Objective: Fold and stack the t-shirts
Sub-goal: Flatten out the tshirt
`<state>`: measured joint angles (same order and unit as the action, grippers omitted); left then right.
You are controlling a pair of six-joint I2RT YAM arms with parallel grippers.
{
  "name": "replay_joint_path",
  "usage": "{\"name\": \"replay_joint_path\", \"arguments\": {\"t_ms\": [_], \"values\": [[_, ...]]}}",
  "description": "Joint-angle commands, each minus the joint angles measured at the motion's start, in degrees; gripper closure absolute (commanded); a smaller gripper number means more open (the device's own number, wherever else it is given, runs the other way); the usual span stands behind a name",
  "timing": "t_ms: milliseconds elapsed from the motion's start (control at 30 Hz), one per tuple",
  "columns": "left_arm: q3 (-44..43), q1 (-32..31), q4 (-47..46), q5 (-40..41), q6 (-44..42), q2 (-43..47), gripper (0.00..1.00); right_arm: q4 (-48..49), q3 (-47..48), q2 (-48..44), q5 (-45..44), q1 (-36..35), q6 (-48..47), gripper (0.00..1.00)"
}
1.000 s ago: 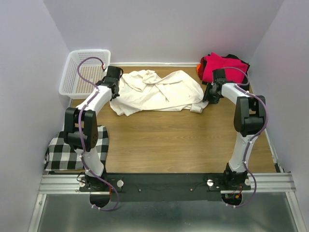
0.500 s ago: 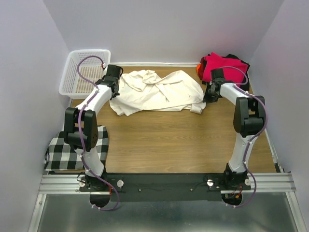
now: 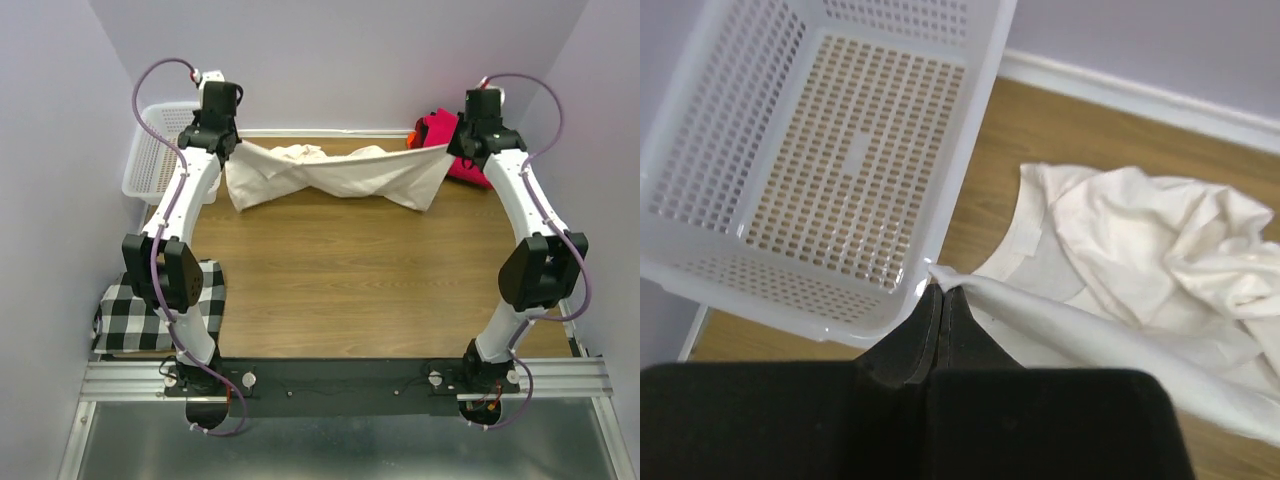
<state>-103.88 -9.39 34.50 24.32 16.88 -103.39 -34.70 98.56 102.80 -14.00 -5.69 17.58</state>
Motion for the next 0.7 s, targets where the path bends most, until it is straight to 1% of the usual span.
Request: {"name": "replay_joint_path", "arguments": {"t_ms": [0,33,67,100,200,300,433,500,533,567,600,667], "values": [[-12.9,1.1,1.4,-1.3,-1.9,0.4,1.00,-2.2,11.1,-1.9,-8.8,-0.3,-5.0,0.99],[-15.2,1.1,1.3,-1.5,-2.0,0.0,1.00,-2.2,13.0,-1.7,-8.8,-0.3,-5.6,0.99],[-19.0,1.1,1.0,-2.2,-2.3,-0.2,1.00,-2.2,17.1,-1.3,-8.9,-0.3,-6.3,0.99],[-20.6,1.1,-0.2,-3.2,-2.7,-0.4,1.00,-2.2,19.1,-1.0,-9.3,-0.2,-6.4,0.99],[-24.5,1.1,-5.1,-6.8,-4.0,0.6,1.00,-2.2,26.6,-0.1,-7.6,-0.3,-7.0,0.99],[-27.3,1.1,-9.3,-10.4,-5.2,2.2,1.00,-2.2,30.5,-0.7,-4.5,-0.2,-7.1,0.99],[-26.6,1.1,-13.8,-13.4,-6.4,6.6,1.00,-2.0,30.3,-4.8,-1.6,-0.3,-8.1,0.99],[-23.0,1.1,-17.3,-14.7,-7.5,11.2,1.00,-2.0,29.1,-7.4,0.5,-0.3,-9.0,0.99],[-21.3,1.1,-18.7,-15.3,-8.1,12.9,1.00,-1.5,27.1,-10.3,1.2,-0.2,-9.1,0.99],[-18.2,1.1,-20.0,-15.6,-9.1,16.6,1.00,-1.1,26.1,-11.8,1.8,-0.2,-9.4,0.99],[-16.9,1.1,-22.9,-16.0,-9.6,18.4,1.00,-0.6,24.5,-13.5,3.1,-0.3,-9.6,0.99],[-15.1,1.1,-25.1,-15.7,-10.7,22.7,1.00,1.4,20.6,-18.4,4.0,-0.2,-9.7,0.99]]}}
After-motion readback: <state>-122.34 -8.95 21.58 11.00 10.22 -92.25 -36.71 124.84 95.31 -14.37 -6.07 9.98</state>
